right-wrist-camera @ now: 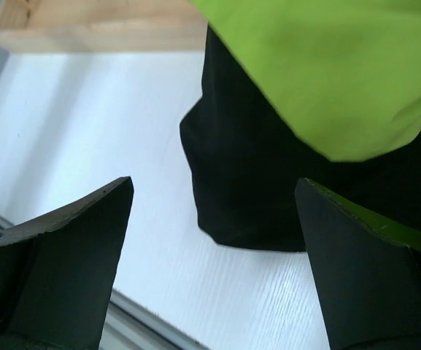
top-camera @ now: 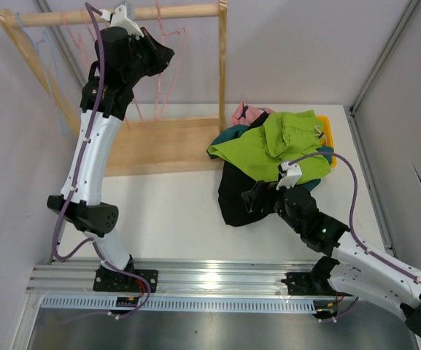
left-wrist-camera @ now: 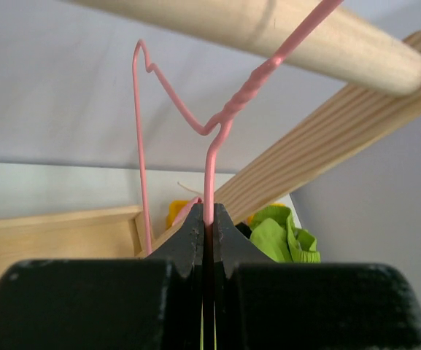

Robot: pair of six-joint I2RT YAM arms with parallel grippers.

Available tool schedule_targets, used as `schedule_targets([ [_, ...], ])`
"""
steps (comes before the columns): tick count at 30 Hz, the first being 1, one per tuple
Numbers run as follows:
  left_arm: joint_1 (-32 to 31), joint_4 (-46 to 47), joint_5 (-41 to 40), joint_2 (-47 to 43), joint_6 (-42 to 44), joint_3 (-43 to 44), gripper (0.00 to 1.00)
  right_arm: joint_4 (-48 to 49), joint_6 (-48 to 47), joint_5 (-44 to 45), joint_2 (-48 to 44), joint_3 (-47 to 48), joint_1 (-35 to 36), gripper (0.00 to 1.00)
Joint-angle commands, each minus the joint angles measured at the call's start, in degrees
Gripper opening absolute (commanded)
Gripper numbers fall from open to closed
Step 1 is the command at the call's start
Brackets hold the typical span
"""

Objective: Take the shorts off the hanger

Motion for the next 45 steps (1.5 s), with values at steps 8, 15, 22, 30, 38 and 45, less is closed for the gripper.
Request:
schedule_targets([
  [8, -0.32, 2.77, -2.87, 1.93, -1.62, 3.27, 0.00, -1.79, -0.09, 8.42, 1.00, 3.32, 8.36, 0.99],
  [15, -0.41, 3.30, -2.52, -4.31, -0.48, -7.54, 0.36, -2.93, -0.09, 10.35, -0.58, 4.55, 10.12, 0.99],
  [22, -0.49, 2.34, -1.90, -15.54, 1.28, -15.18, 0.93, -8.11, -0.97, 15.10, -3.56, 8.94, 13.72, 0.99],
  [30, -0.58, 0.40, 3.18, -32.51, 2.86, -23.96, 0.99, -17.32, -1.41, 22.48, -6.82, 16.23, 18.38, 0.99],
  [38, -0.58, -3.19, -1.19, -56.41, 10.67, -45.15, 0.99, -24.82, -1.05, 21.96, -13.56, 21.61, 19.61, 0.99],
  [45, -0.67, -12.78, -12.35, -73.46, 12.88, -57.97, 0.99, -29.20, -3.42, 21.08, -22.02, 21.51, 19.61, 0.99],
])
